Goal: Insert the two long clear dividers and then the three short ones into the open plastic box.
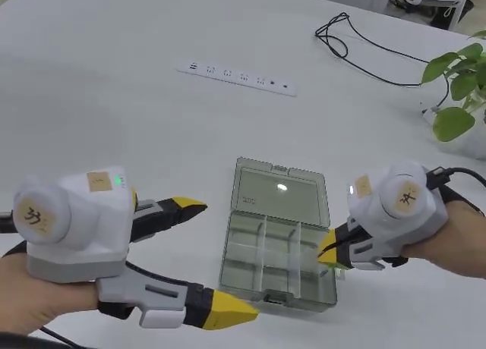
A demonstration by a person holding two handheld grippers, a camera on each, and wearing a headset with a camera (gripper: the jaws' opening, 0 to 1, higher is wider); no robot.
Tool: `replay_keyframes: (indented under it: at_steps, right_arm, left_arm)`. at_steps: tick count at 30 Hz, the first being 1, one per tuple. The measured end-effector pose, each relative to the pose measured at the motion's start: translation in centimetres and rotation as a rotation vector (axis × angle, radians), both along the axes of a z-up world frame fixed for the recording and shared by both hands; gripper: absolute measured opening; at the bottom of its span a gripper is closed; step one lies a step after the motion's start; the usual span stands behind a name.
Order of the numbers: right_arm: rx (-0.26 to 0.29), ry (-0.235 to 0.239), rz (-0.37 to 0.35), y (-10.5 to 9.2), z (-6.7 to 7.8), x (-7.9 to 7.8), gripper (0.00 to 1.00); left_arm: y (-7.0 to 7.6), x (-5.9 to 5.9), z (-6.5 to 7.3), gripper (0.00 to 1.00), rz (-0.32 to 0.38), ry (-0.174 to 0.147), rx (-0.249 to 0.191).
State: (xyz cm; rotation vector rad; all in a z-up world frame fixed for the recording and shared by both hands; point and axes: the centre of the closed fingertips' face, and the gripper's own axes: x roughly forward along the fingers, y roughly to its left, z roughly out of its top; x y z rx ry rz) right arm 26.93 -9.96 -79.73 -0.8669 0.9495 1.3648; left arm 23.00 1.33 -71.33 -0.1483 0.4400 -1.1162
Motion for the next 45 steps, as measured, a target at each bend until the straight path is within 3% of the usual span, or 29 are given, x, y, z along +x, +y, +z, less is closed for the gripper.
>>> replay_keyframes:
  at_steps: [7, 10, 18, 22, 27, 45]
  right_arm:
    - [0.003, -0.005, 0.010, 0.1, -0.3, 0.1, 0.02]
    - [0.006, -0.032, 0.028, -0.1, -0.5, 0.3, 0.02]
    - [0.001, -0.019, 0.006, 0.0, -0.9, 0.1, 0.03]
    - [-0.006, -0.024, 0.018, 0.0, -0.4, 0.1, 0.02]
    - [0.012, 0.005, -0.025, -0.1, 0.3, 0.1, 0.02]
    - [0.017, 0.009, -0.007, 0.0, -0.9, -0.1, 0.02]
  left_arm:
    - [0.1, -0.1, 0.0, 0.97, 0.002, -0.003, 0.000]
    - [0.2, 0.0, 0.0, 0.98, 0.002, -0.002, 0.002]
    - [0.2, 0.0, -0.1, 0.98, -0.002, 0.001, 0.007]
    - [0.2, 0.1, -0.1, 0.98, 0.004, 0.002, 0.001]
    - [0.2, 0.2, -0.2, 0.97, 0.005, 0.002, 0.002]
    - [0.2, 0.2, -0.2, 0.97, 0.006, 0.003, -0.005]
